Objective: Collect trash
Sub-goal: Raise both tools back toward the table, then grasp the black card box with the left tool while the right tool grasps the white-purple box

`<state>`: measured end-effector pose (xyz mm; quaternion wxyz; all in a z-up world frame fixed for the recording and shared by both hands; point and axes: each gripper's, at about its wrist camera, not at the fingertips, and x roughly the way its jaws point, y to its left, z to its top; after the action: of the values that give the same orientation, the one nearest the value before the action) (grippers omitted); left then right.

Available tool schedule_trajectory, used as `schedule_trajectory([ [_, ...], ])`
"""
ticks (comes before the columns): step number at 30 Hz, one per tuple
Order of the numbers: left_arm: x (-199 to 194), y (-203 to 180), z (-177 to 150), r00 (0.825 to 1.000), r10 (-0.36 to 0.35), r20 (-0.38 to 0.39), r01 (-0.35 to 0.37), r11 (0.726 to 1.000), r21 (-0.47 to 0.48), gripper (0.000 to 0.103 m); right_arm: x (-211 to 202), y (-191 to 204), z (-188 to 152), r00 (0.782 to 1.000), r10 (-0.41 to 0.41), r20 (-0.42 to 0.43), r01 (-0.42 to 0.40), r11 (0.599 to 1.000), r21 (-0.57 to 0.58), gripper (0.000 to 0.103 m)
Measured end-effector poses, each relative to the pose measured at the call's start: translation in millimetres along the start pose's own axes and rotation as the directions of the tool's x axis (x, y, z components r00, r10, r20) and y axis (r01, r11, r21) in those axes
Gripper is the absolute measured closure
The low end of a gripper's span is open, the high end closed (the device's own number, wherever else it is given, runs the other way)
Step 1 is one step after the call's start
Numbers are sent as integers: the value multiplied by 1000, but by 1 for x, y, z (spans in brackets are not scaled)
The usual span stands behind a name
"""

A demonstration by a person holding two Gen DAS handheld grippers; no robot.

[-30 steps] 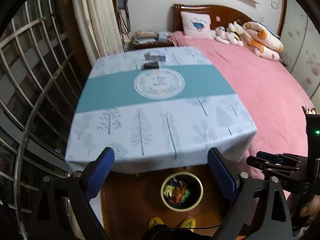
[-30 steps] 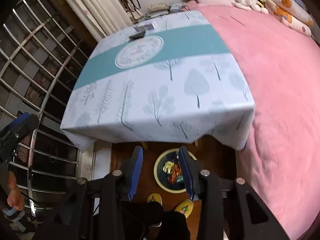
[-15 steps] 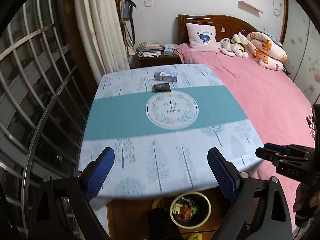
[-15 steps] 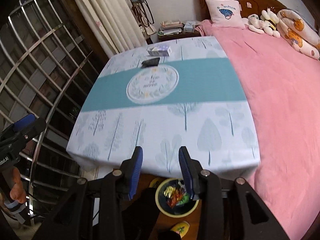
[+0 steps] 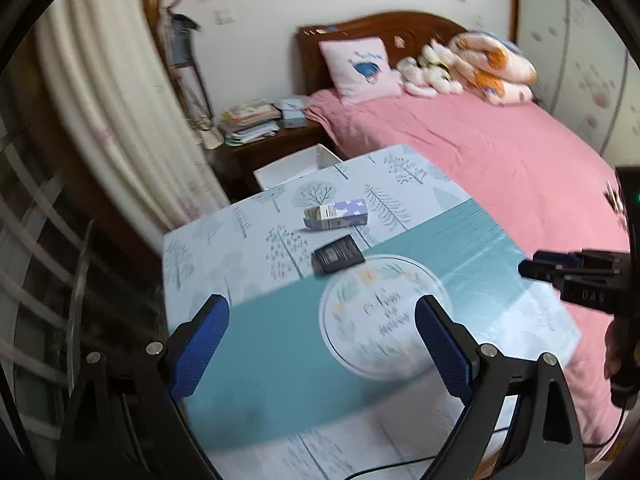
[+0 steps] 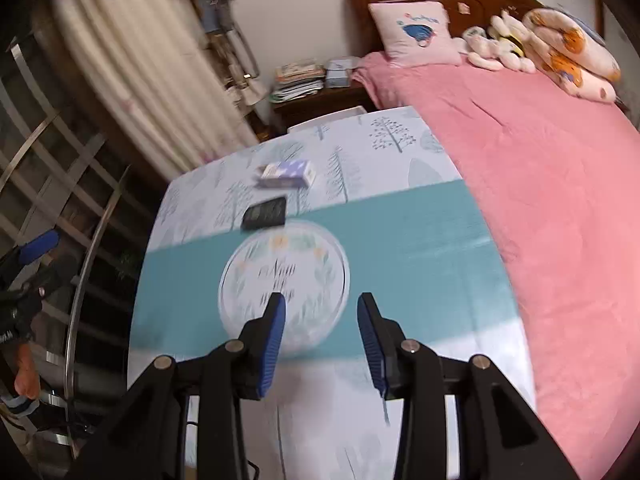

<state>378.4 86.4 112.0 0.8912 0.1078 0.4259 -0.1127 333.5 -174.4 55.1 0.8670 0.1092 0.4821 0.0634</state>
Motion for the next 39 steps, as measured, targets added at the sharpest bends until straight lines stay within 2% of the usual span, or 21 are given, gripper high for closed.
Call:
schedule_trajectory([
  [2, 37, 14, 16, 998, -41, -37, 42, 999, 30, 10, 28, -1, 16, 1000, -22, -16, 23, 999, 47, 66],
  [5, 103, 26, 32, 986, -117, -117, 125, 990, 62, 10, 66, -4, 33, 998, -39, -45, 43, 995, 95, 66],
  [9, 172, 24, 36, 966, -170, -194, 195, 974, 115, 10, 108, -4, 44, 996, -54, -75, 63, 992, 114, 66],
  [12, 218, 16, 35, 949, -203, -243, 249, 952, 177, 10, 132, -7, 48, 994, -54, -97, 66, 989, 134, 66],
  [19, 285, -6, 27, 929, -196, -315, 298, 901, 317, 10, 169, -13, 49, 991, -40, -131, 61, 986, 158, 65],
  [25, 325, -16, 26, 911, -191, -366, 329, 870, 366, 10, 187, -19, 49, 986, -42, -163, 71, 982, 176, 65],
  [28, 330, -18, 31, 903, -216, -372, 354, 864, 359, 10, 192, -19, 51, 985, -48, -165, 76, 983, 166, 65],
  [30, 333, -17, 34, 895, -233, -380, 371, 862, 346, 14, 193, -18, 53, 985, -46, -168, 73, 984, 159, 66],
  [31, 333, -16, 35, 893, -242, -380, 377, 863, 337, 20, 194, -17, 54, 985, -46, -168, 72, 985, 154, 66],
  [34, 328, -13, 39, 900, -243, -362, 366, 871, 327, 41, 196, -12, 60, 986, -45, -163, 67, 989, 132, 65],
  [36, 325, -10, 40, 905, -238, -353, 354, 881, 313, 46, 197, -7, 65, 987, -38, -158, 56, 992, 111, 65],
  [37, 323, -9, 40, 906, -242, -347, 353, 885, 305, 51, 198, -4, 68, 987, -36, -155, 52, 994, 100, 65],
  [38, 320, -7, 40, 907, -245, -342, 351, 890, 292, 62, 199, 1, 72, 988, -35, -149, 47, 996, 78, 65],
  [39, 317, -4, 39, 907, -249, -341, 349, 896, 276, 63, 199, 4, 76, 989, -37, -145, 47, 997, 62, 65],
])
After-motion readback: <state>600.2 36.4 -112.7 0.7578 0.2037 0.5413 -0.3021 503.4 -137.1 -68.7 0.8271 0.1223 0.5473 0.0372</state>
